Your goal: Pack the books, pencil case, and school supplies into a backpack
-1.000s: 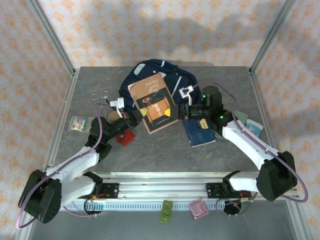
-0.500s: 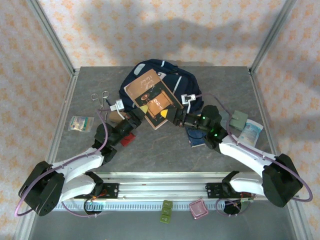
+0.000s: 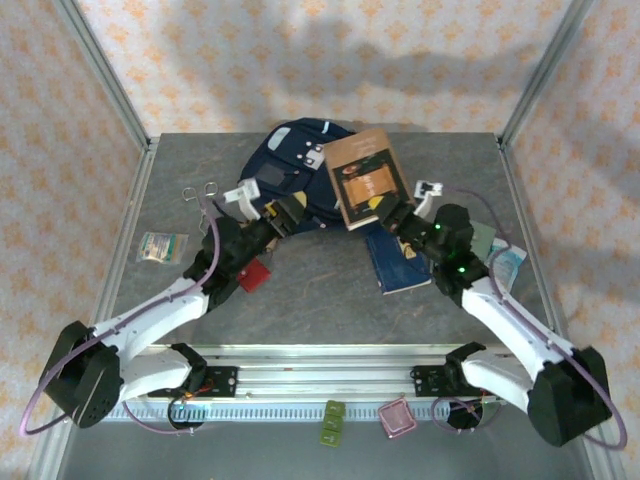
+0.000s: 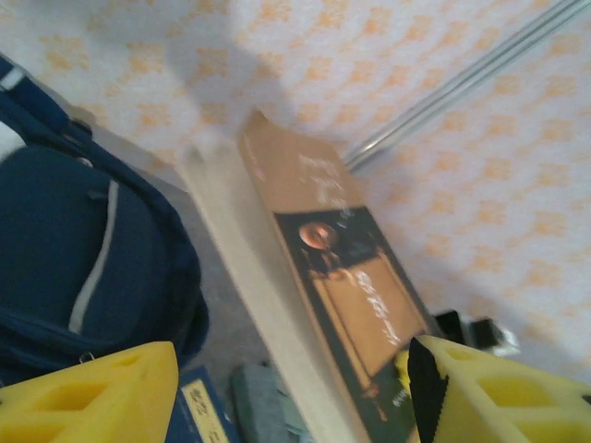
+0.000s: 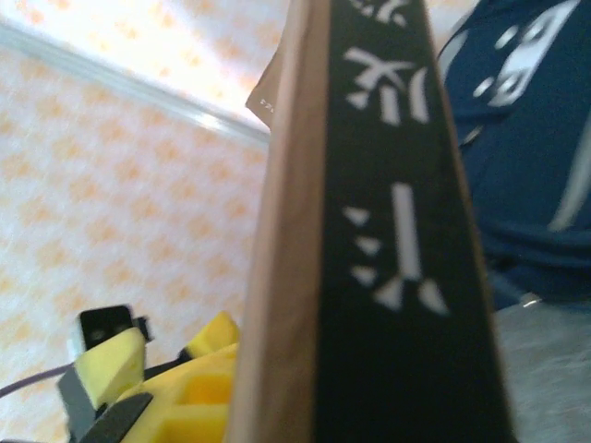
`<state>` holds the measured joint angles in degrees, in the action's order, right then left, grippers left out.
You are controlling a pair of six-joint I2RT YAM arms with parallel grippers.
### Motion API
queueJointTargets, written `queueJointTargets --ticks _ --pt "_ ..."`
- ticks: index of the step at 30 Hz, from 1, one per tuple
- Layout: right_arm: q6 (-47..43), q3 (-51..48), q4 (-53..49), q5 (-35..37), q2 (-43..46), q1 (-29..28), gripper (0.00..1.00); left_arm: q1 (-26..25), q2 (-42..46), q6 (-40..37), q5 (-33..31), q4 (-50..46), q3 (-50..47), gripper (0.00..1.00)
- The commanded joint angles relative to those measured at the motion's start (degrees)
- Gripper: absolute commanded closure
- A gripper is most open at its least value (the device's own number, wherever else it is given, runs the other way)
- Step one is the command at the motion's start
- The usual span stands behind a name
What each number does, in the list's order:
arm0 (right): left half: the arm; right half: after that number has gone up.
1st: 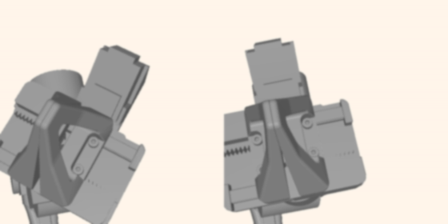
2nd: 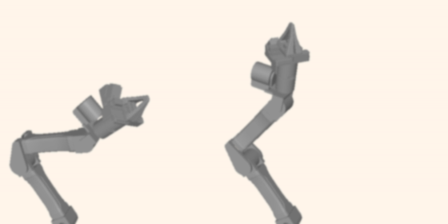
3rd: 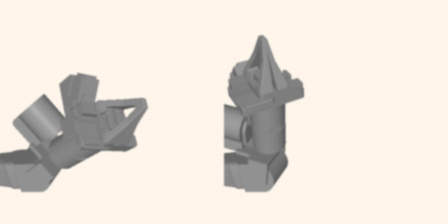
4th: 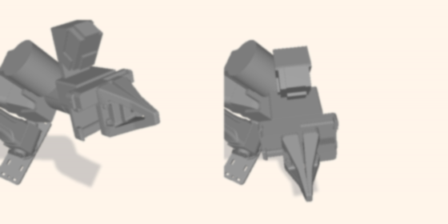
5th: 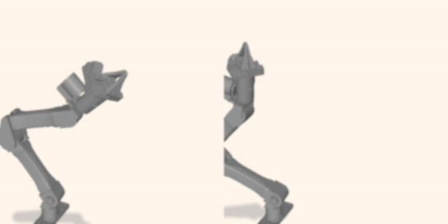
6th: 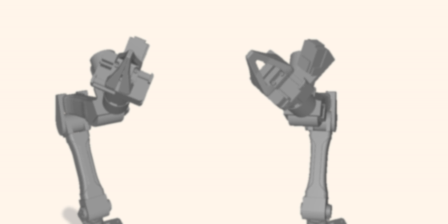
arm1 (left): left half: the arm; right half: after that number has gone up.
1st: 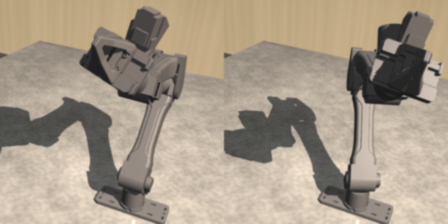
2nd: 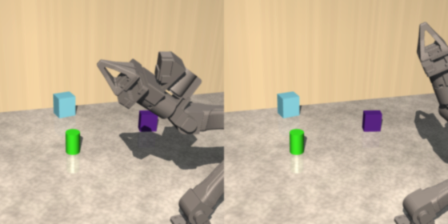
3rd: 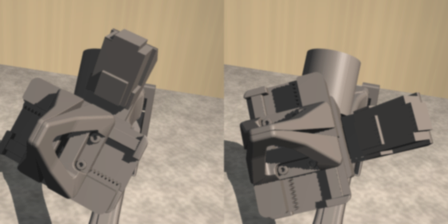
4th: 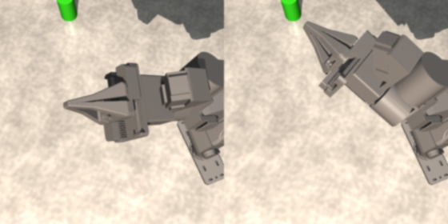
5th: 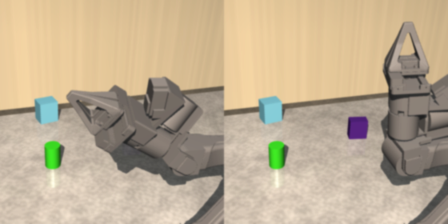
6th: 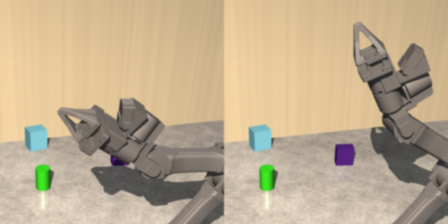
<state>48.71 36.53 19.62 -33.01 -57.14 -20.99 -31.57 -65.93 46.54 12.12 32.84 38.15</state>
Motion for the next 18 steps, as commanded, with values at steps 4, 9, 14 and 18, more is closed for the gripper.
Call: queueJointTargets --ticks 4,9,14,18 --pt "-7.6 3.5 -16.1 13.9 8.9 7.6 1.0 -1.2 -16.1 -14.9 -4.5 -26.3 18.1 0.3" --pt "-8.9 2.9 -22.2 20.4 11.3 11.4 1.0 -1.9 -32.4 -19.1 -3.1 -34.8 34.8 0.24" --pt "-10.4 2.2 -23.9 22.8 12.4 12.3 1.0 -4.6 -48.2 -24.4 -10.2 -45.7 54.6 0.28" --pt "-11.6 2.4 -25.8 24.4 12.7 12.7 1.0 -6.1 -60.9 -26.9 -14.9 -54.6 71.2 0.32"
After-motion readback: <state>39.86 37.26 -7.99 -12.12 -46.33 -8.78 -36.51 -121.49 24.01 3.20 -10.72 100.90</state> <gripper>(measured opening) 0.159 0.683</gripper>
